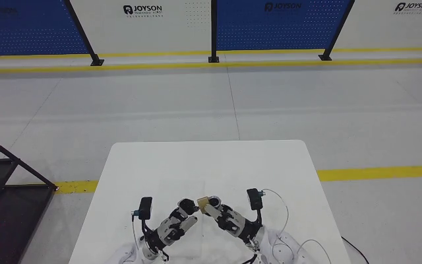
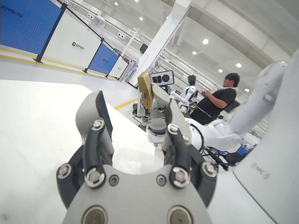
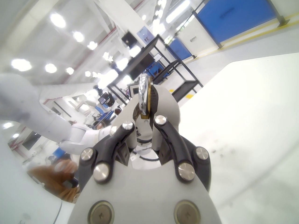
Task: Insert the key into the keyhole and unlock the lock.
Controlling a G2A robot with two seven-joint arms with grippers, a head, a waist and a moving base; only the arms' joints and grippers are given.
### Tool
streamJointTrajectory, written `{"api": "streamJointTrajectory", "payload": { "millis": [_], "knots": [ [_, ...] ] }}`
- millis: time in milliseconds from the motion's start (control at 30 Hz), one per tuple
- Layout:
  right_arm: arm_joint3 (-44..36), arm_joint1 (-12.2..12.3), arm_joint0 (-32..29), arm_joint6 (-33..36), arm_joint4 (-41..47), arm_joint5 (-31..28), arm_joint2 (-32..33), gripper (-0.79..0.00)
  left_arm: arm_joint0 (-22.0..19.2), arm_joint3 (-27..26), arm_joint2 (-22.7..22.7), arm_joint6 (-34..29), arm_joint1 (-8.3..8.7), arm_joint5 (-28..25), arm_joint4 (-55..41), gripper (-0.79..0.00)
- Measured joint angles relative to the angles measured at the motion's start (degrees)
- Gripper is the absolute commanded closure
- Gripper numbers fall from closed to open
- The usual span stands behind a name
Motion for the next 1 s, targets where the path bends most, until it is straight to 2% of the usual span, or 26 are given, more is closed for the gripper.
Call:
{"api": "streamJointTrajectory", "payload": {
  "millis": [33, 100, 167, 200, 400, 500, 733, 867, 1000],
  "knots": [
    [0.0, 0.0, 0.0, 0.0, 0.0, 0.0, 0.0, 0.0, -0.1, -0.2, 0.3, -1.9, 0.24, 0.0, -2.3, -0.554],
    [-0.1, 0.0, 0.0, 0.0, -0.2, 0.1, 0.0, 0.0, -0.6, -0.5, 0.8, -6.4, 0.82, 0.0, -7.4, -0.517],
    [-0.2, 0.0, -0.1, 0.0, -0.3, 0.2, 0.0, 0.0, -1.1, -0.9, 0.8, -10.1, 1.37, 0.0, -11.8, -0.4],
    [-0.2, 0.0, -0.1, 0.0, -0.3, 0.3, 0.0, 0.0, -1.2, -1.1, 0.7, -11.4, 1.57, 0.0, -13.3, -0.391],
    [-0.1, 0.0, 0.1, 0.1, -0.2, 0.4, -0.2, 0.0, -1.6, -1.9, 0.2, -16.1, 2.38, 0.0, -18.3, -0.175],
    [-0.1, 0.0, 0.1, 0.0, -0.1, 0.4, -0.2, 0.0, -1.6, -2.2, 0.1, -17.2, 2.56, 0.0, -18.5, -0.129],
    [0.0, 0.0, 0.1, 0.0, 0.1, 0.5, -0.1, 0.0, -1.6, -2.4, 0.2, -17.9, 2.73, 0.0, -18.8, -0.086],
    [0.0, 0.1, 0.1, 0.2, 0.2, 0.5, -0.1, 0.0, -1.7, -2.6, 0.3, -18.0, 2.75, 0.0, -18.7, -0.099],
    [0.1, 0.1, 0.2, 0.3, 0.2, 0.6, -0.2, 0.0, -1.8, -2.6, 0.4, -17.9, 2.75, 0.0, -18.4, -0.071]
  ]
}}
